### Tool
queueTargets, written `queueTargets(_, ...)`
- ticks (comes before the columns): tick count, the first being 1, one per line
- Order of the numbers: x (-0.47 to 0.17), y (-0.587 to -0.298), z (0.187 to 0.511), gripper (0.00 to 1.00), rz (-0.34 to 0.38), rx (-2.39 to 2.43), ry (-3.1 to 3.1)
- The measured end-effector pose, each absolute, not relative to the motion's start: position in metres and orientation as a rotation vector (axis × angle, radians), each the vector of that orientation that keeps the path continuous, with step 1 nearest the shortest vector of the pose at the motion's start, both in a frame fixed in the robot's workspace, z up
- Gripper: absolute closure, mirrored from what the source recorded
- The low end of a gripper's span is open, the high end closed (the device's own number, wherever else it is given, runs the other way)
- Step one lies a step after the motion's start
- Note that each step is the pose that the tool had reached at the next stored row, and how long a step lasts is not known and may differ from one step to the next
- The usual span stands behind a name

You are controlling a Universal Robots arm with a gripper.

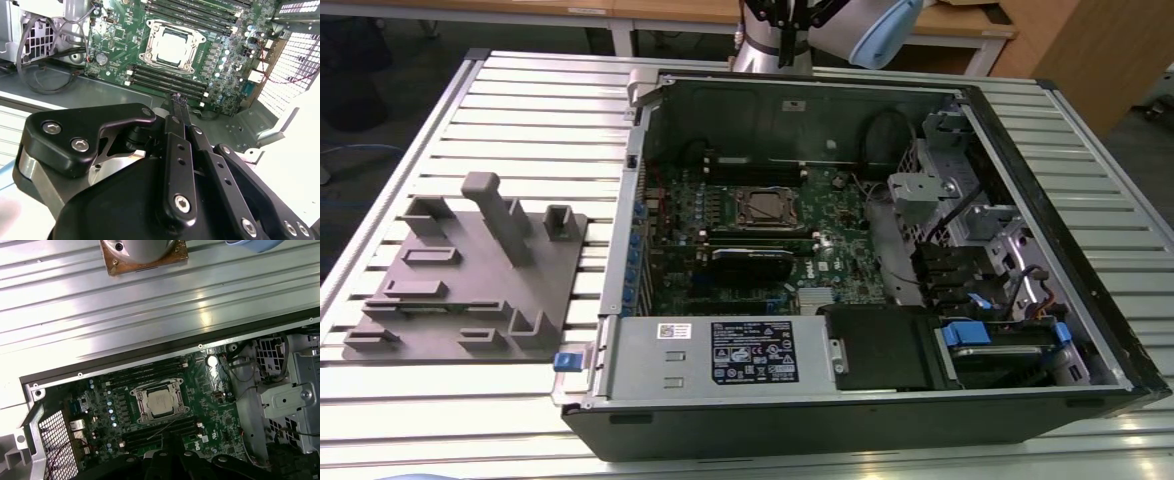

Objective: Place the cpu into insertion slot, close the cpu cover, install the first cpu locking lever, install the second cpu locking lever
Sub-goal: 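Install the first cpu locking lever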

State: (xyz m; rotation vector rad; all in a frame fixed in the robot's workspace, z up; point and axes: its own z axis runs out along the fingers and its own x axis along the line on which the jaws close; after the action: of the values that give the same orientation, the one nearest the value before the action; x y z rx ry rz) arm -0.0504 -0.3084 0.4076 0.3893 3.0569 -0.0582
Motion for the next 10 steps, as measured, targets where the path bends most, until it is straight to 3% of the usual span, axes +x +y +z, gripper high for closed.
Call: queueTargets(10,-0.0504,-0.3084,0.4067,0.9,-0.058,0.389,3.057)
